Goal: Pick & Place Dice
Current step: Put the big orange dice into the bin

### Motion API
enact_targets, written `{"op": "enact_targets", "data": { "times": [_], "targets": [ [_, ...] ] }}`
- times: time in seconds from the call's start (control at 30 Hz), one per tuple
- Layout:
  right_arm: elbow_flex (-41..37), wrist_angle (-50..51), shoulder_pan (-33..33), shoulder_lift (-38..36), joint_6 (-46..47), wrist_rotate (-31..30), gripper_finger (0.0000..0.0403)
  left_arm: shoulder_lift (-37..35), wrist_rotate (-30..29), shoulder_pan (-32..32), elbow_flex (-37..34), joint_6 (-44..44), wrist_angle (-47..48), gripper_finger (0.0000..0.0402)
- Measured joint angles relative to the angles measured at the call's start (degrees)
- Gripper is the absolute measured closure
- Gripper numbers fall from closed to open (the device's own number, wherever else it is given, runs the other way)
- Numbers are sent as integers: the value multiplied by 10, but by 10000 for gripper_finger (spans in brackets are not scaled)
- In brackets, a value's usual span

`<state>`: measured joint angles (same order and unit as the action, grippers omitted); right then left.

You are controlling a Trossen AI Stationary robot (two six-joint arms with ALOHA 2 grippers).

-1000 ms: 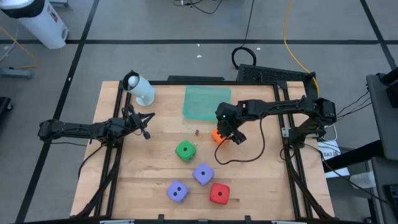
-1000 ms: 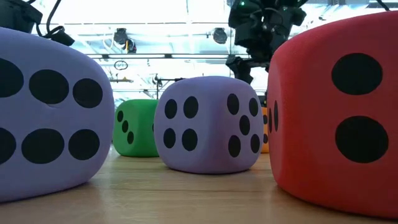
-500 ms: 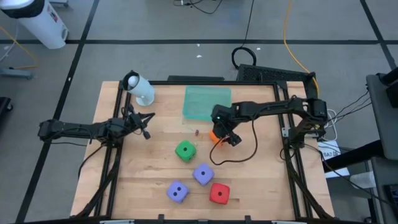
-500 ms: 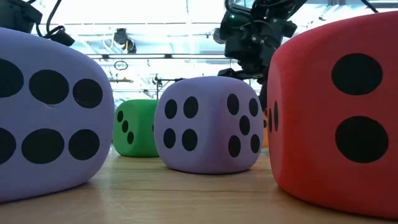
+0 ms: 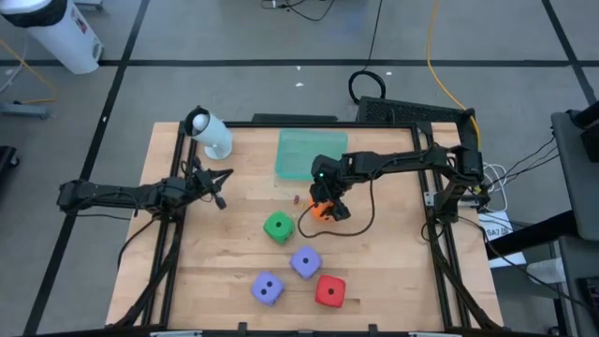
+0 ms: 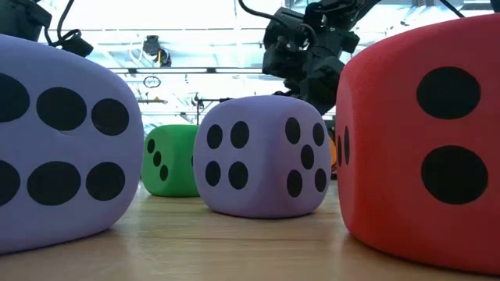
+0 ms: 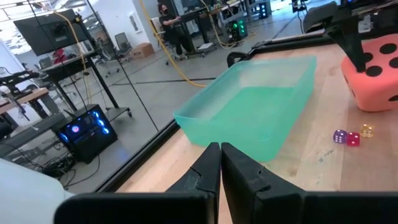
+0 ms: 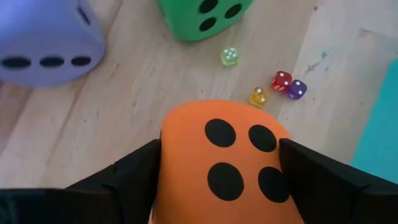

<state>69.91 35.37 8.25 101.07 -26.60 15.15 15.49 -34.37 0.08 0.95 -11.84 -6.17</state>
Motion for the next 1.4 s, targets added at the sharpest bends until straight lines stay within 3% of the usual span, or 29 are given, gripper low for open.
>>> {"op": "enact_targets", "data": {
  "times": [0.7, 0.9, 1.07, 1.2, 1.4],
  "targets": [
    [-5, 4, -6, -98, 54, -7, 127, 0, 0, 0, 0, -12, -19, 376],
    [-3, 5, -38, -131, 59, -63, 160, 0, 0, 0, 0, -12, -18, 376],
    [-2, -1, -55, -134, 125, -125, 180, 0, 0, 0, 0, -11, -19, 376],
    [-2, 13, -69, -135, 113, -122, 160, 0, 0, 0, 0, -11, -18, 376],
    [-2, 22, -93, -135, 123, -124, 89, 0, 0, 0, 0, -10, -18, 376]
  ]
}}
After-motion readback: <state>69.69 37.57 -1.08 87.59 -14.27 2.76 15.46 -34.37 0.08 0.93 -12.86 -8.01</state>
